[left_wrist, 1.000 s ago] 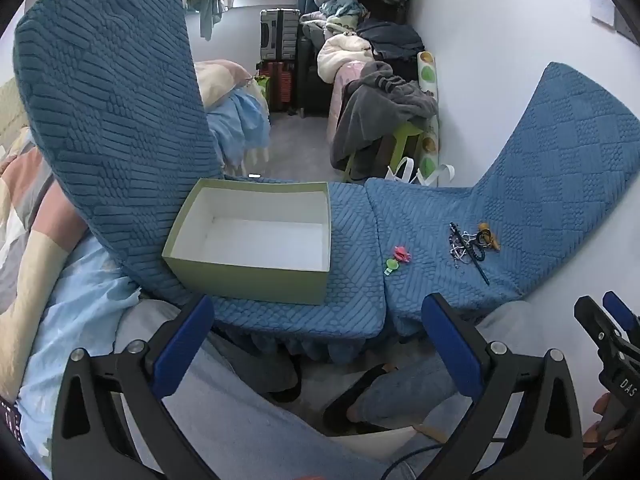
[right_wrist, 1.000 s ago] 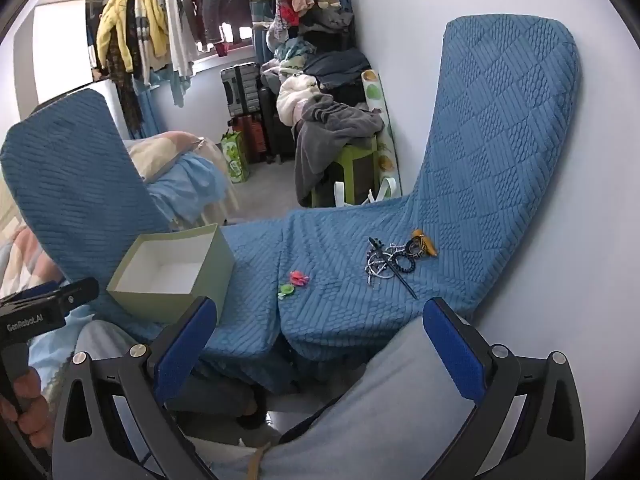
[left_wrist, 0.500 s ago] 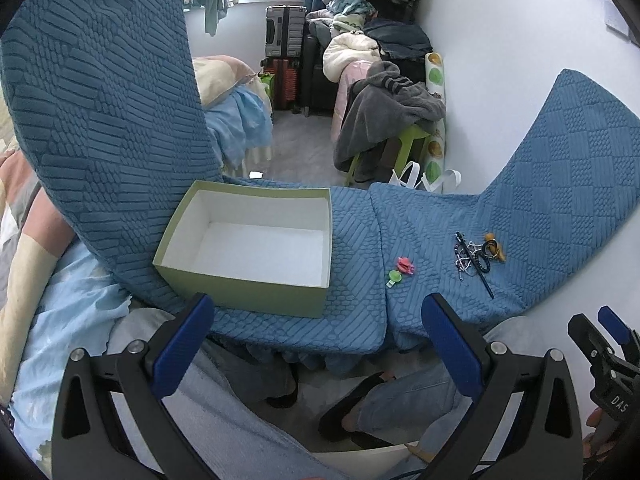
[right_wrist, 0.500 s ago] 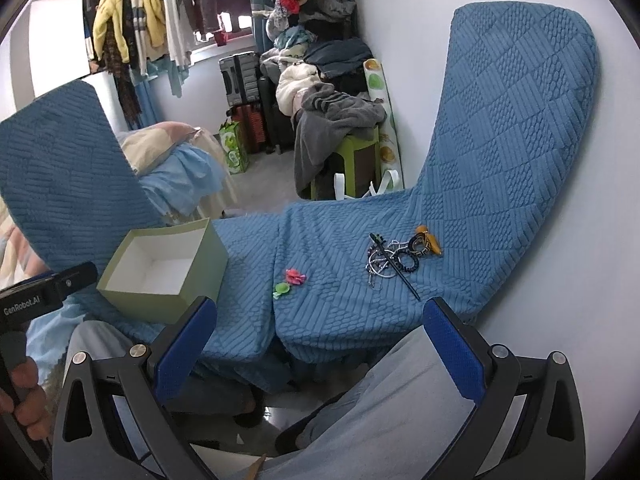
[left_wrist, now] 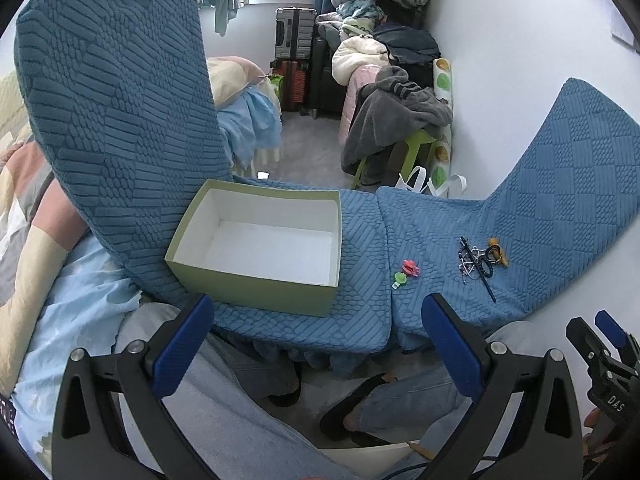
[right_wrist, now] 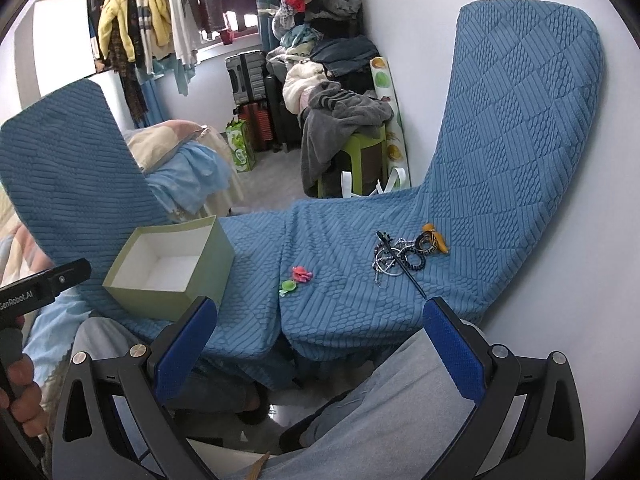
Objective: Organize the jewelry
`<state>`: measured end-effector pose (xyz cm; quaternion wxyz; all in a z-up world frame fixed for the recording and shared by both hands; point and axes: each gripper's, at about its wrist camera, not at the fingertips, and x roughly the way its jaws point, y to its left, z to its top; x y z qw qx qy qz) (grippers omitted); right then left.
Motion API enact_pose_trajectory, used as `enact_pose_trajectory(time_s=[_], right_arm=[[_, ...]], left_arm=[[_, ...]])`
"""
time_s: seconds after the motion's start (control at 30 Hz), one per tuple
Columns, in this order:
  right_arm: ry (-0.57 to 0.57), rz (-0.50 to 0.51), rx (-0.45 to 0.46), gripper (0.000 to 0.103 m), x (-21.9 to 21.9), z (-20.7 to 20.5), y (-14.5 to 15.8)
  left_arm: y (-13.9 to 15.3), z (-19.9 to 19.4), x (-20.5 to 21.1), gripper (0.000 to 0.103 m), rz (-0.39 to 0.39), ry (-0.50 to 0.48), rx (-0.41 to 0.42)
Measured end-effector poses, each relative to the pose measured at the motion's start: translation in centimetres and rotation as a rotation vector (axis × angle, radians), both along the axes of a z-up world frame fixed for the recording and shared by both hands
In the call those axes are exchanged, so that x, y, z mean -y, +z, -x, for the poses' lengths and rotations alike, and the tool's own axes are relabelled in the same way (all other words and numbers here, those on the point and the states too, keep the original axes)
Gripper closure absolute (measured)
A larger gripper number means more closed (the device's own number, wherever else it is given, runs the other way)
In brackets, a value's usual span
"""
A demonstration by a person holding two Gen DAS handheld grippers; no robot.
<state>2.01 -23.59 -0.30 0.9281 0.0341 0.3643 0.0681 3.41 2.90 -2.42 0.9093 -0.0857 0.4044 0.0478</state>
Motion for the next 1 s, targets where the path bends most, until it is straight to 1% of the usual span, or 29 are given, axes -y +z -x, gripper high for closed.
enact_pose_trajectory(time_s=[0.1,0.37,1.0], right_arm=[[0.004,-0.006,-0.004,0.000,-0.05,-0.01,-0.09],[0.022,-0.001,-0.008,0.000,-0.44,-0.17,-0.05],[0.031,0.000,-0.015,0.000,-0.71,-0.56,-0.22]], left_arm=[[-0.17,0.00,-0.09,0.000,-0.009,0.005,-0.005],[-0.13,0.09,-0.31,0.000,0.003,0.006,-0.005],[-0.17,0.11,-0.37,0.000,0.005,0.011,-0.010]])
